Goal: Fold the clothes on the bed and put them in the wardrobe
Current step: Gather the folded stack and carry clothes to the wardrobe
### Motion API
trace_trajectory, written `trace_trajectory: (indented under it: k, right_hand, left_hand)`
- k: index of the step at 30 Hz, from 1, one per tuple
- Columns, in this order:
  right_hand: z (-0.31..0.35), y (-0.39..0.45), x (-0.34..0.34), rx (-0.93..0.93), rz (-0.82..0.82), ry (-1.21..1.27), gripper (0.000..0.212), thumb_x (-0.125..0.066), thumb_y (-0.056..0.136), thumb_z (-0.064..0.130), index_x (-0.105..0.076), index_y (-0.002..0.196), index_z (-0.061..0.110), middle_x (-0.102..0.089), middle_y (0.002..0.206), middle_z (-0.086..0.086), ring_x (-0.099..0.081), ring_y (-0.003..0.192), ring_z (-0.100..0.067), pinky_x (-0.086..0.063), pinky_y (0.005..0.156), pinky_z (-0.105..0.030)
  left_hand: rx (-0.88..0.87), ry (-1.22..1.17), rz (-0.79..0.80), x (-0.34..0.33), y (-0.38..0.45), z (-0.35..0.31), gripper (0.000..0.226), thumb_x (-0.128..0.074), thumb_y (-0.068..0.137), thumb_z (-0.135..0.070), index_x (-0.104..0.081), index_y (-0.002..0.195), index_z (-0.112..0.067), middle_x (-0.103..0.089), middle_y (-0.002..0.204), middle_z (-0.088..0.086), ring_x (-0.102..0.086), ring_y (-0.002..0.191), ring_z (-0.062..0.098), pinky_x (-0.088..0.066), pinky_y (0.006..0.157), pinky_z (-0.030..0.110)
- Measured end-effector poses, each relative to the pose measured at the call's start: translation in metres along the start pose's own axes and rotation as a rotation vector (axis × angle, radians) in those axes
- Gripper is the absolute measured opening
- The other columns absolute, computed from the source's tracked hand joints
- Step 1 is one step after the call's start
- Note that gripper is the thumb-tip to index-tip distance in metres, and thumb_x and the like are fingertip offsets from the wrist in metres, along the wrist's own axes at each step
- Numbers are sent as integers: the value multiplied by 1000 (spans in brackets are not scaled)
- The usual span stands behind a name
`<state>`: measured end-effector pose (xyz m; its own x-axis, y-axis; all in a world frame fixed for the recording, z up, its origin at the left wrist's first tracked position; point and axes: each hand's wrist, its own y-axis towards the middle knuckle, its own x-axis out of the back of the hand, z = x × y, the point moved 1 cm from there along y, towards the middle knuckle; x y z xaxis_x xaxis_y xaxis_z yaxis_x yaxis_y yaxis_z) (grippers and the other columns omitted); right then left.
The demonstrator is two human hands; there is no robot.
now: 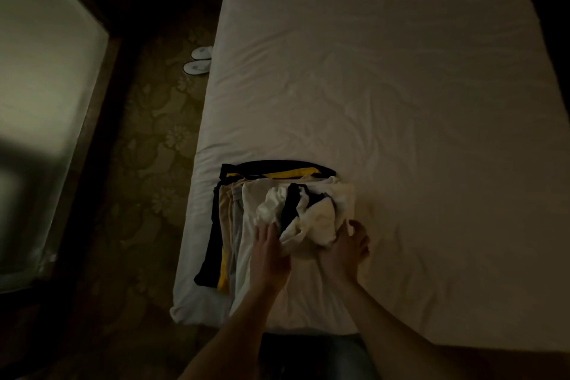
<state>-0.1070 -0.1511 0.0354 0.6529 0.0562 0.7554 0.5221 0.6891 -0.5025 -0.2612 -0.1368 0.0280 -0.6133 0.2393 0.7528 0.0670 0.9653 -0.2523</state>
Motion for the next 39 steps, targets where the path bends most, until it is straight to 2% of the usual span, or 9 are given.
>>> trace_trajectory:
  k: [7, 10, 15, 18, 22, 24, 30, 35, 39]
  right_hand:
    - [-4, -3, -6, 140, 79, 456, 67, -50, 79, 74, -51, 132, 32, -59, 127, 0, -53, 122, -5, -41, 106, -27]
    - [0, 2, -2, 194, 131, 447, 40, -72, 76, 57, -58, 114, 50, -61, 109, 14, -57, 97, 8, -46, 91, -17]
    - [-10, 7, 12, 103, 96, 481, 62, -67, 75, 57, -53, 116, 12, -57, 98, 3, -55, 91, -16, -41, 83, -34]
    - [-12, 3, 31, -10, 103, 544, 37, -74, 75, 12, -57, 108, 15, -61, 93, 3, -61, 90, -20, -47, 76, -33]
    - [-20, -5, 51, -132, 166, 648, 40, -69, 78, -4, -58, 110, 15, -64, 97, 4, -59, 84, -7, -47, 65, -21]
    - [-19, -8, 60, -158, 200, 663, 41, -70, 78, -5, -61, 114, 10, -66, 103, -4, -59, 82, -8, -46, 61, -21]
    - [-6, -15, 79, -150, 282, 694, 48, -72, 73, -8, -59, 114, 13, -64, 102, -2, -59, 84, -10, -46, 61, -22]
    - [19, -29, 84, -59, 479, 534, 44, -71, 76, -8, -57, 109, 18, -62, 93, 6, -61, 87, -15, -47, 58, -14]
    - [25, -43, 69, 13, 605, 341, 43, -70, 76, -4, -57, 114, 12, -63, 99, 0, -59, 89, -15, -47, 65, -16]
  left_hand:
    - [210, -618, -120, 8, 15, 2, 62, -84, 66, -4, -52, 112, -31, -64, 103, -2, -67, 92, 6, -57, 69, 29]
    - [381, -492, 19, 3, 30, 17, 85, -93, 49, -42, -54, 121, -23, -60, 120, 8, -61, 112, 25, -57, 84, 43]
    - [281, -142, 267, -1, 23, 23, 88, -66, 55, -70, -54, 128, -21, -54, 131, 7, -44, 130, 33, -37, 104, 54]
    - [174, 36, 248, -1, 7, 17, 92, -34, 63, -87, -47, 135, -31, -43, 142, -5, -25, 143, 28, -12, 116, 53]
    - [9, -234, 107, 36, -13, -27, 33, -59, 84, -42, -53, 115, -35, -48, 124, -18, -44, 122, 0, -23, 108, 8]
    - [11, -378, 36, 49, -14, -27, 46, -69, 85, -15, -50, 120, -39, -53, 121, -21, -49, 118, -10, -35, 93, 2]
    - [501, -600, 74, 77, -14, -3, 99, -76, 62, -58, -34, 144, -22, -47, 139, -4, -49, 124, 13, -41, 105, 32]
    - [766, -775, 217, 98, -28, 17, 30, -76, 81, -25, -62, 106, -15, -66, 115, 13, -65, 96, 24, -54, 86, 42]
    - [759, -693, 169, 97, -42, 24, 46, -77, 81, -18, -53, 119, -12, -59, 112, 12, -59, 96, 27, -49, 87, 43]
